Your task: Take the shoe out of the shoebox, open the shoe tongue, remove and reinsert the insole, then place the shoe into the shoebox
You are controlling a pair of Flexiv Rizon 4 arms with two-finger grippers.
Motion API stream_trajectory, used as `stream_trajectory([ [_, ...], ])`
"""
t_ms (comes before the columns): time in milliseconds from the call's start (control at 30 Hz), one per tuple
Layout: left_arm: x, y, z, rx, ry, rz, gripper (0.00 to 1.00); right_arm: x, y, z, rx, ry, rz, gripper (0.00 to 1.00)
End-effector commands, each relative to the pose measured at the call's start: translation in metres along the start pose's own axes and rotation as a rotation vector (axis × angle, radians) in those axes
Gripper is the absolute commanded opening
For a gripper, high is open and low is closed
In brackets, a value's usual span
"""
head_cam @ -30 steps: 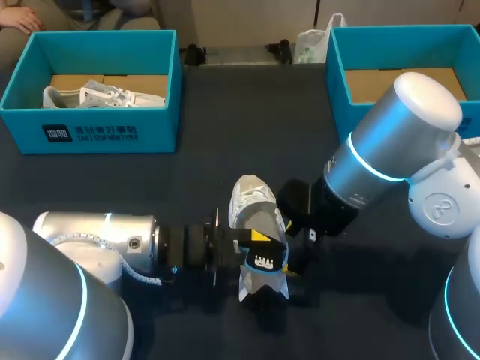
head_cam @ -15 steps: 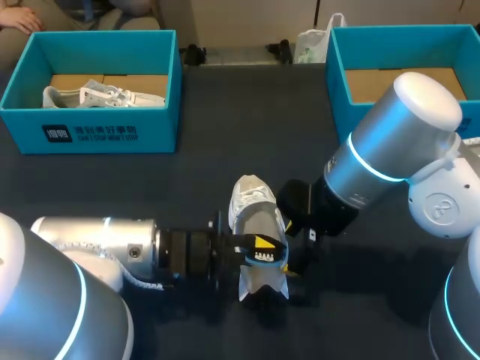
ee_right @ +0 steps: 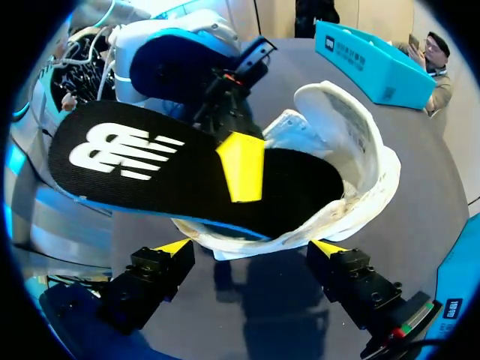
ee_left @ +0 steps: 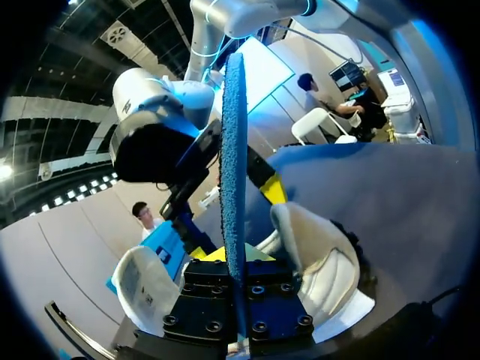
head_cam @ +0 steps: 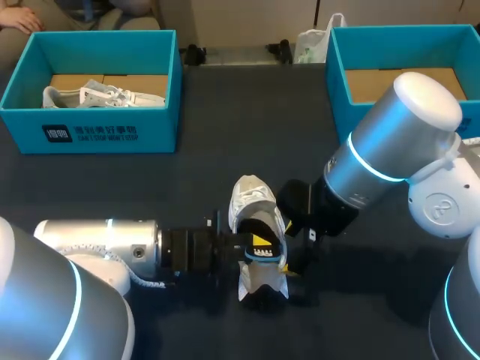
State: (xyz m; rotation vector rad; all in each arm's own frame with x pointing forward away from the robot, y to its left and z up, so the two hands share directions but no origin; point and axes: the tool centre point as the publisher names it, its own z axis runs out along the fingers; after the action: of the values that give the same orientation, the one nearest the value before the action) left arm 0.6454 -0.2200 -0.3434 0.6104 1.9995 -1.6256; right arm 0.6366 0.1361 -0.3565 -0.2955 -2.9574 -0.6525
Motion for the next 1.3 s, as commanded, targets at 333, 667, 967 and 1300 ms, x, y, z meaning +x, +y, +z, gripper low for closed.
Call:
stream_trajectory([
  [333,-0.001,-0.007,-0.001,0.018,-0.007,0.005,0.33,0.001,0.000,0.001,-0.002,-0.002,0.000,1.00],
  [667,0.004,-0.032,-0.009,0.054,-0.035,0.070,0.36,0.001,0.000,0.001,-0.002,-0.002,0.000,1.00],
  [967,0.003,-0.030,-0.002,0.028,-0.033,0.125,0.00,0.001,0.000,0.001,-0.002,-0.002,0.000,1.00],
  [1300,-0.001,0.002,0.005,-0.013,-0.022,0.187,0.00,0.001,0.000,0.001,-0.002,-0.002,0.000,1.00],
])
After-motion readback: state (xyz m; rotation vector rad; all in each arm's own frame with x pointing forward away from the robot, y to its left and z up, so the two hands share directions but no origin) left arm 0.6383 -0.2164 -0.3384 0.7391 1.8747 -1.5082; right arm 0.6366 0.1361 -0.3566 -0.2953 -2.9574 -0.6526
